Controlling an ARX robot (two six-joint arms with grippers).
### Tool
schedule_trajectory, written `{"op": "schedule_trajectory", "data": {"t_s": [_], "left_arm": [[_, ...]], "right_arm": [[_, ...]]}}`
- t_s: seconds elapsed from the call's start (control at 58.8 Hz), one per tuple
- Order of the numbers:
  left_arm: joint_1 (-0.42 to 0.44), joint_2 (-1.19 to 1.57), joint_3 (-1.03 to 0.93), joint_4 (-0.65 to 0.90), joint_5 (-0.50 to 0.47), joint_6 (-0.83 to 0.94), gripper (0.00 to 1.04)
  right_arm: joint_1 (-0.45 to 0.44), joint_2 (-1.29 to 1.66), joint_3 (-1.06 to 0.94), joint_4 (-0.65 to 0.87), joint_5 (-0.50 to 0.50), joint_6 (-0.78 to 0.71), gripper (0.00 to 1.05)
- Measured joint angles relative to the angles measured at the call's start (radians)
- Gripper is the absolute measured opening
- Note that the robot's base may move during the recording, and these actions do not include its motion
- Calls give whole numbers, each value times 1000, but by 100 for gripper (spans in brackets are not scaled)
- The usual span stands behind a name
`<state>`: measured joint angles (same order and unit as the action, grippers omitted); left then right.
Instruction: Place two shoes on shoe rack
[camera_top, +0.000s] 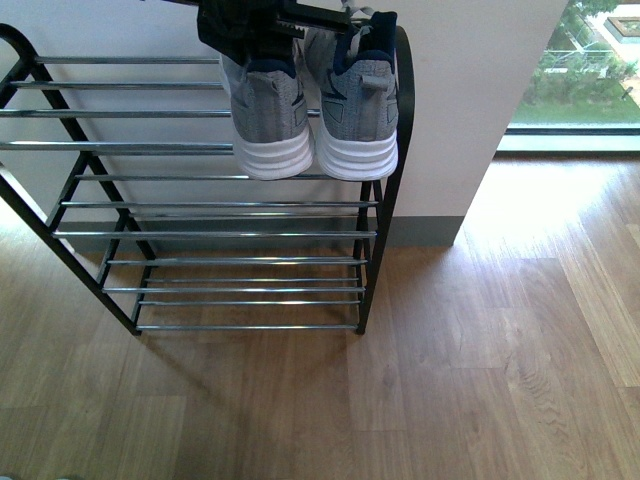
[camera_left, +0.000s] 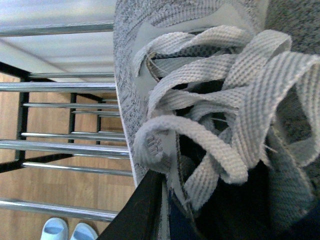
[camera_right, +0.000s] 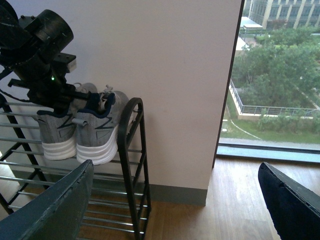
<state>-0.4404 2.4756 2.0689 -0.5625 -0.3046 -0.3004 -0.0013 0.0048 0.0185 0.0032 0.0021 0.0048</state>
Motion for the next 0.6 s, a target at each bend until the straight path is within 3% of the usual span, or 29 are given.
{"op": "schedule_trajectory", "data": {"t_s": [0.102,0.153,0.238,0.306,0.357,0.391,0.442,0.51,0.595], "left_arm": [[0,-69,-89,55,48,-32,46],[0,-99,-121,71,60,-48,52],[2,-229,-255,144,97,-104,73],[4,-351,-362,221,67,-121,90],[5,-388,-379,230,62,-125,97],[5,-410,-402,280,34,-102,95],[13,-467,-555,617,-66,5,85],[38,-535,-777,997,-63,130,72],[72,-607,-985,1265,-37,208,60]], "right_arm": [[0,0,0,0,0,0,95],[0,0,0,0,0,0,95],[0,0,0,0,0,0,95],[0,0,0,0,0,0,95],[0,0,0,0,0,0,95],[0,0,0,0,0,0,95],[0,0,0,0,0,0,95],[0,0,0,0,0,0,95],[0,0,0,0,0,0,95]]}}
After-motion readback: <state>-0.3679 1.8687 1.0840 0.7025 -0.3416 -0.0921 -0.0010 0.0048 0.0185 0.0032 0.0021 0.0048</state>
